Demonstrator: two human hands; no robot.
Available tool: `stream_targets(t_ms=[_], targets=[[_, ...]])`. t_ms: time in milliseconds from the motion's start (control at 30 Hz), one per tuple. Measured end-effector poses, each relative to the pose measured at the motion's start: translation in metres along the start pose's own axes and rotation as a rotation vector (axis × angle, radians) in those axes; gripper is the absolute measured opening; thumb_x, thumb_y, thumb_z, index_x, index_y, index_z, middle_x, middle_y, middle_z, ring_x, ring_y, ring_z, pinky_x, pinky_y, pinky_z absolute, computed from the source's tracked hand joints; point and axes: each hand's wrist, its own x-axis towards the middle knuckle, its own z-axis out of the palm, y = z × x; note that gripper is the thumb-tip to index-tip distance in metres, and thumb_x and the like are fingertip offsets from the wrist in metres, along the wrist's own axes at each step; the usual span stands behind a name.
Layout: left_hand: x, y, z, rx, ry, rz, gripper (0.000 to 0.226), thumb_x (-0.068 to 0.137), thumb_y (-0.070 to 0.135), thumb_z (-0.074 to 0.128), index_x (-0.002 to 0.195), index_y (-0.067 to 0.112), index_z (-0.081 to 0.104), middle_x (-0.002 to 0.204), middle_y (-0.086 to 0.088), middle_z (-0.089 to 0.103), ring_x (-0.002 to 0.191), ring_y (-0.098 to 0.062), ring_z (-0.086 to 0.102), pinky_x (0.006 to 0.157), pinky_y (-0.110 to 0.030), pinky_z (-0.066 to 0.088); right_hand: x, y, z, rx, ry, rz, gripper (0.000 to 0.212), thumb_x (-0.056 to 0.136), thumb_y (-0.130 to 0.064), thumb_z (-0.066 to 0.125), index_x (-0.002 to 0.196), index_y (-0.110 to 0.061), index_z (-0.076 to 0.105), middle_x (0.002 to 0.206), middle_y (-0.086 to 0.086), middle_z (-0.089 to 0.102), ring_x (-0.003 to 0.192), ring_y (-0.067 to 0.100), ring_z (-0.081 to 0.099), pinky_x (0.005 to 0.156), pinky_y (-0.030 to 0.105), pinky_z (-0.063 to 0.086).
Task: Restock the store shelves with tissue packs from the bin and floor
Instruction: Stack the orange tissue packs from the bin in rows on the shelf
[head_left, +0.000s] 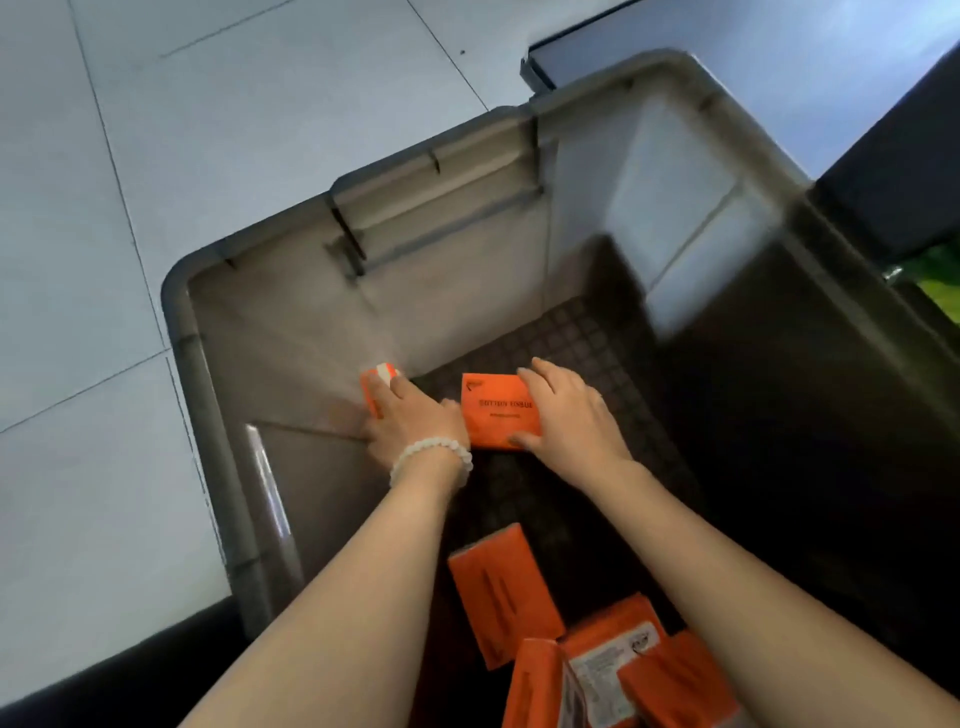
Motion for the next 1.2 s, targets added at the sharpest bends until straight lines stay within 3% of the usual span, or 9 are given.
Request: stream_targets(t_ms=[133, 267, 433, 567, 800, 1200], targets=[[0.006, -0.014, 0.017, 0.006, 0.026, 0.003, 0.050, 0.095, 0.014, 0.045, 0.141, 0.026, 0.030, 0.157, -0.005, 0.001, 0.119, -0.037, 0.042, 0.095, -0.044, 0.040, 0.024, 0.004, 0.030, -0.056, -0.083, 0.009, 0.090, 0.079, -0.037, 0.069, 0.149, -0.014, 0.016, 0.154, 0.008, 0.021, 0.141, 0.025, 0.018, 0.114, 0.041, 0.019], [0.007, -0.020, 0.017, -0.104, 0.050, -0.004, 0.062, 0.088, 0.006, 0.051, 0.142, 0.025, 0.025, 0.155, -0.006, 0.005, 0.119, -0.038, 0.041, 0.099, -0.043, 0.038, 0.022, 0.003, 0.033, -0.072, -0.100, 0.163, 0.095, 0.063, -0.051, 0.079, 0.138, -0.012, 0.034, 0.133, 0.011, 0.037, 0.123, 0.029, 0.034, 0.101, 0.038, 0.033], [-0.008, -0.009, 0.000, -0.217, 0.055, 0.036, 0.059, 0.087, 0.011, 0.051, 0.141, 0.016, 0.029, 0.143, -0.013, 0.023, 0.114, -0.042, 0.044, 0.097, -0.044, 0.038, -0.011, 0.016, 0.028, 0.087, -0.201, 0.296, 0.074, 0.063, -0.046, 0.081, 0.119, -0.012, 0.048, 0.127, 0.011, 0.045, 0.121, 0.028, 0.039, 0.098, 0.035, 0.037], [-0.035, -0.004, -0.020, -0.257, 0.030, 0.100, 0.058, 0.087, 0.014, 0.056, 0.140, 0.013, 0.034, 0.134, -0.016, 0.030, 0.113, -0.042, 0.047, 0.097, -0.043, 0.039, -0.049, 0.019, 0.014, 0.252, -0.212, 0.353, 0.045, 0.073, -0.033, 0.077, 0.105, -0.019, 0.049, 0.113, 0.007, 0.061, 0.107, 0.026, 0.058, 0.080, 0.028, 0.044], [-0.102, -0.003, -0.071, -0.271, 0.042, 0.242, 0.048, 0.090, 0.018, 0.054, 0.134, 0.012, 0.038, 0.132, -0.013, 0.034, 0.113, -0.040, 0.047, 0.095, -0.040, 0.039, -0.109, 0.005, -0.050, 0.271, -0.107, 0.292, 0.045, 0.073, -0.036, 0.073, 0.112, -0.019, 0.057, 0.116, 0.004, 0.056, 0.109, 0.021, 0.054, 0.086, 0.027, 0.042], [-0.252, 0.002, -0.167, -0.505, 0.069, 0.505, 0.051, 0.086, 0.022, 0.061, 0.132, 0.008, 0.042, 0.128, -0.020, 0.044, 0.118, -0.036, 0.045, 0.100, -0.038, 0.035, -0.254, -0.018, -0.200, 0.310, 0.337, 0.191, 0.042, 0.074, -0.036, 0.072, 0.112, -0.021, 0.063, 0.104, 0.000, 0.055, 0.099, 0.017, 0.055, 0.081, 0.024, 0.040]])
